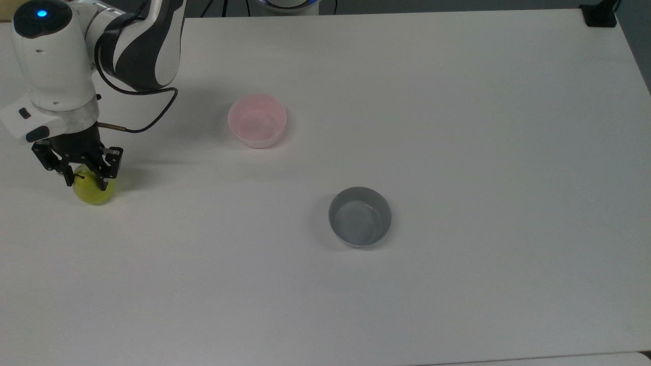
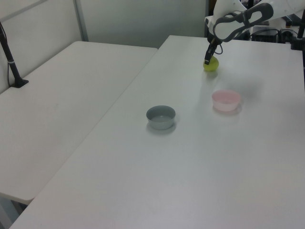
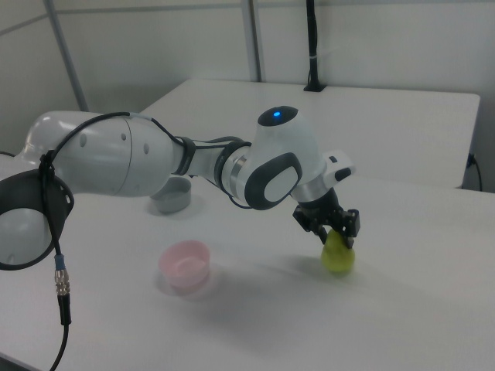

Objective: Place the pear in the bowl
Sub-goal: 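Close the gripper around the pear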

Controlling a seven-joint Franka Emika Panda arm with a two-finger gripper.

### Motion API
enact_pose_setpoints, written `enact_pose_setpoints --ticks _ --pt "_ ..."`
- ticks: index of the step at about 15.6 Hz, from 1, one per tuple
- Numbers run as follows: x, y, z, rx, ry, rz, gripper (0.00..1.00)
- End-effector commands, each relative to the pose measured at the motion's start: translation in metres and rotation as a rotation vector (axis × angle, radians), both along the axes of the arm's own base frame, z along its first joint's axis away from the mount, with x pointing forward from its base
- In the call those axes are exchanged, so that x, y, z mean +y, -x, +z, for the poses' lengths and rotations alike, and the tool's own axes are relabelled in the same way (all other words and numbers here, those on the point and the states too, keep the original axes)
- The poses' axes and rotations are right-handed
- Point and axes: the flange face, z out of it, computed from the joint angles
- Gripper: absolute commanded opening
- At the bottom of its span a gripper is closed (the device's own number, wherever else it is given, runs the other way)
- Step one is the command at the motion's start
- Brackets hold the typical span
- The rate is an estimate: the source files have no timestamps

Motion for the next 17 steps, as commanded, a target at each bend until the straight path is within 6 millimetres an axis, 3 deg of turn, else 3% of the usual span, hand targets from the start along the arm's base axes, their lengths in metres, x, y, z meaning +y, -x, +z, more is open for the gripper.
enact_pose_setpoints --ticks 1,10,13,17 --pt "0.003 -0.001 0.002 -0.005 0.001 0.002 0.07" --pt "0.006 0.004 0.029 -0.007 -0.006 0.003 0.07" --pt "0.011 0.01 0.056 0.005 -0.023 0.003 0.07" --pt "0.032 0.027 0.113 0.044 -0.067 0.015 0.06"
